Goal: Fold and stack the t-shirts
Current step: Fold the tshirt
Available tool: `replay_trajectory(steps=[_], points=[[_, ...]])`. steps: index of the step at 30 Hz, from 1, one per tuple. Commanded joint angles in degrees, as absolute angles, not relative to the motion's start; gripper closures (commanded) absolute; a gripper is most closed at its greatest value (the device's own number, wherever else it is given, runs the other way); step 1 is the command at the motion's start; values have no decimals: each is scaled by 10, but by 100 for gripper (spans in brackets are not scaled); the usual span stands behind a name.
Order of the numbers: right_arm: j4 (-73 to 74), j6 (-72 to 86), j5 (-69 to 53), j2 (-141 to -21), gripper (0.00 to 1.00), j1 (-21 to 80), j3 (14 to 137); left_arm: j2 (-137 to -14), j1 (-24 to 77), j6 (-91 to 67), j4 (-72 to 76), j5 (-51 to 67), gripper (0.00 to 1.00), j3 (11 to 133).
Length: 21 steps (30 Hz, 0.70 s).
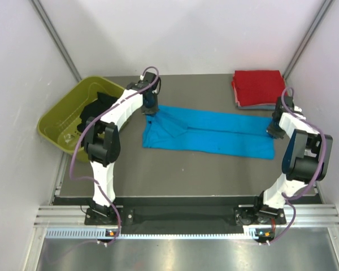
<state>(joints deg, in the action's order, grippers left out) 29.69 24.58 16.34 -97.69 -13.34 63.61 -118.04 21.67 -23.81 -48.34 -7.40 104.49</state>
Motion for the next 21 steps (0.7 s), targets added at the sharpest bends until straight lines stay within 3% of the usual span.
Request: replay_trajectory(steps=[1,21], points=[[291,241,176,-988,97,-129,658,-1188,211,-233,-492,-87,100,1070],[280,248,178,-1021,96,-126,679,-1222,208,-228,-496,-113,100,1092]])
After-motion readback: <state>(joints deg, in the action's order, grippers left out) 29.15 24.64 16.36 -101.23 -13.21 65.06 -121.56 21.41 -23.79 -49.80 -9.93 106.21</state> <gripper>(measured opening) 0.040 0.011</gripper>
